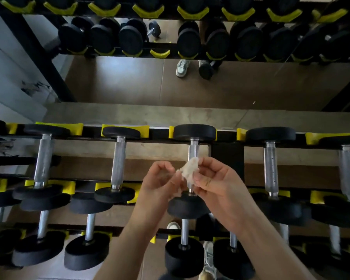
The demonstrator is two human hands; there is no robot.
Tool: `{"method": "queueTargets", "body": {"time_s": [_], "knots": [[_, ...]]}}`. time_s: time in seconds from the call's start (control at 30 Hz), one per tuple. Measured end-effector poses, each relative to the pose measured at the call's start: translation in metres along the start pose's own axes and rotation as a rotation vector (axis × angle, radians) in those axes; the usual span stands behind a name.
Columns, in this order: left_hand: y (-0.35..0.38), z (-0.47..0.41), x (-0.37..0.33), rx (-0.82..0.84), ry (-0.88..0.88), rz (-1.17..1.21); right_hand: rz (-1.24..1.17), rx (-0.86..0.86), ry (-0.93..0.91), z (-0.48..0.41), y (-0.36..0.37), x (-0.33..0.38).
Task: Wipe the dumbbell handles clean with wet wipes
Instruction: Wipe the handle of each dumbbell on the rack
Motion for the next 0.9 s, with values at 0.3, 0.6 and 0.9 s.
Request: {"method": "queueTargets", "body": {"time_s": [0.3,0.6,0.9], "knots": [[0.015,-0.009,0.001,-0.055,0.055,-0.286,0.584,-0.244,0.016,-0.007,-0.019,-0.008],[0.016,-0.046,0.04,-0.142,0.106,-0.444,0.869,-0.096,-0.012,-0.019,-0.056,-0.004],[0.002,-0.061,0.056,-0.228,0.165,-1.021,1.361,-0.246,-0.284,-0.069,-0.096,-0.027]]}}
Point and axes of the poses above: each hand's wrist, its own z-axis away from the middle knuckle, its own y-axis out of the palm, x = y × z, the point moved 1 cm from there along -z, towards the middle knuckle, and after that the axes turned 15 degrees about x, right-handed, at the moved point
